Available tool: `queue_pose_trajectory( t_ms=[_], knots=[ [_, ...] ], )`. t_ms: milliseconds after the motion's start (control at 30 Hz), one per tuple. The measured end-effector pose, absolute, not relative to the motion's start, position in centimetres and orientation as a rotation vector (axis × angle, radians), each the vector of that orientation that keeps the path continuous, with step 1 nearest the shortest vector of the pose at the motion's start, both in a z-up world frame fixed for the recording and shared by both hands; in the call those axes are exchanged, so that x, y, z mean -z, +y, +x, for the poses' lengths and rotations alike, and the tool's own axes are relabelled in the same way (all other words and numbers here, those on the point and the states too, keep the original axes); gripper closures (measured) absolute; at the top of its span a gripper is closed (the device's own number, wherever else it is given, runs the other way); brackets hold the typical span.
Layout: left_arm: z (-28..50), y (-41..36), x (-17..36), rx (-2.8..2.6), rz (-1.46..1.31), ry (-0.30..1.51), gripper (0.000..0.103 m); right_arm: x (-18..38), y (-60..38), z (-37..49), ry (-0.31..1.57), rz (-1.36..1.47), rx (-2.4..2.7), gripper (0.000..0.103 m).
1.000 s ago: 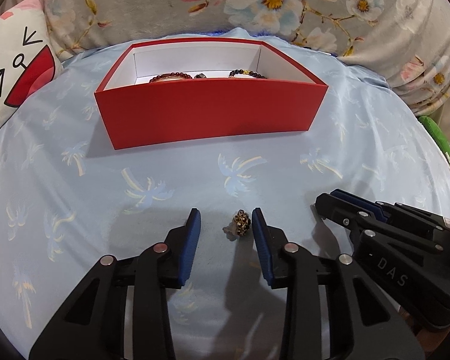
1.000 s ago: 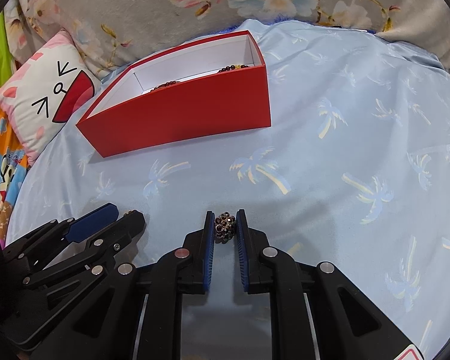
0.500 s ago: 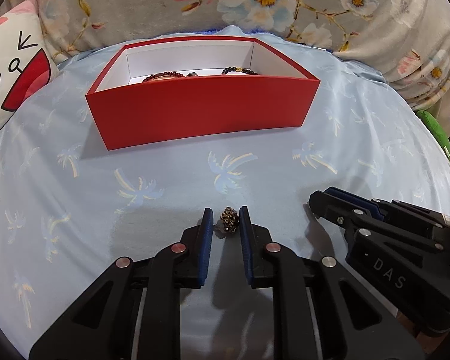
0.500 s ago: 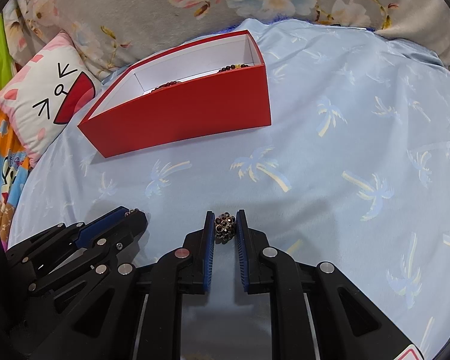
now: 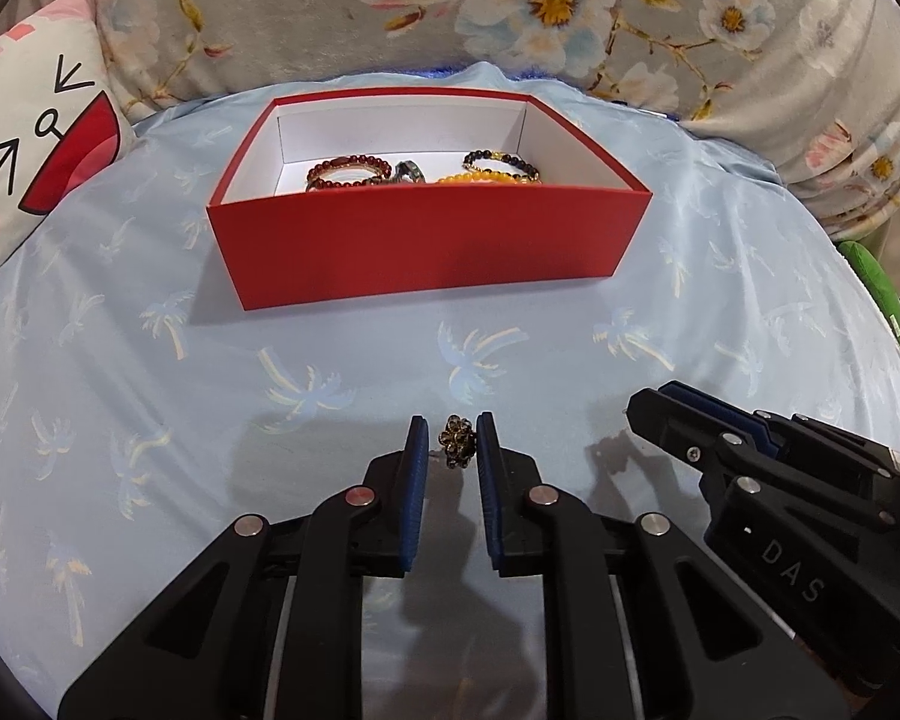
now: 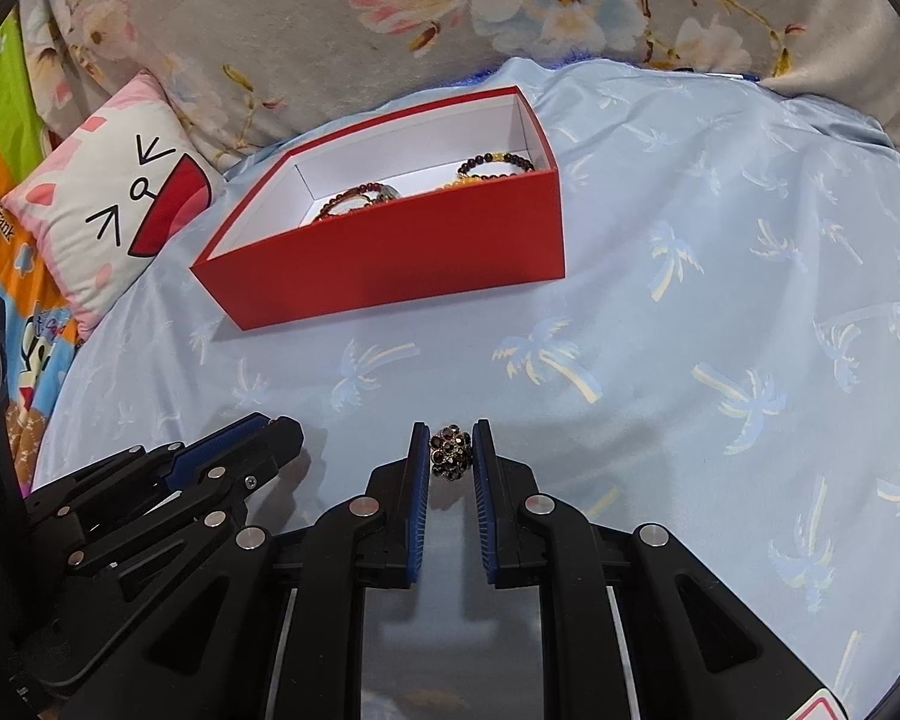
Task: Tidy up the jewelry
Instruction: 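Carry both rings up and into the red box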
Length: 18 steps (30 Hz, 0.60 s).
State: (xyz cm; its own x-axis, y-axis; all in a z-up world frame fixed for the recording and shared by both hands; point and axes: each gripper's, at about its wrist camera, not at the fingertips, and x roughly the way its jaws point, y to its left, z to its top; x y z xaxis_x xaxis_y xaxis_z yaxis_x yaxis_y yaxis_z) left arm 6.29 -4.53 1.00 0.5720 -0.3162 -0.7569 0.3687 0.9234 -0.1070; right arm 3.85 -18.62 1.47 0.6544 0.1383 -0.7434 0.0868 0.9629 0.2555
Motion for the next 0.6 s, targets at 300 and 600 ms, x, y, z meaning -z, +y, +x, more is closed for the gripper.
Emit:
queue_pose_trajectory(
  t_ms=[300,600],
  knots=[
    [6.4,-4.1,-3.1,0.394,0.045,0.852,0.087,-4.2,-18.0,3.7,0.807,0.271,-0.061,0.089],
    [7.3,-4.0,-4.8,0.371,0.047,0.836,0.087,-6.3,-17.5,4.6,0.756,0.249,-0.081,0.089]
  ],
)
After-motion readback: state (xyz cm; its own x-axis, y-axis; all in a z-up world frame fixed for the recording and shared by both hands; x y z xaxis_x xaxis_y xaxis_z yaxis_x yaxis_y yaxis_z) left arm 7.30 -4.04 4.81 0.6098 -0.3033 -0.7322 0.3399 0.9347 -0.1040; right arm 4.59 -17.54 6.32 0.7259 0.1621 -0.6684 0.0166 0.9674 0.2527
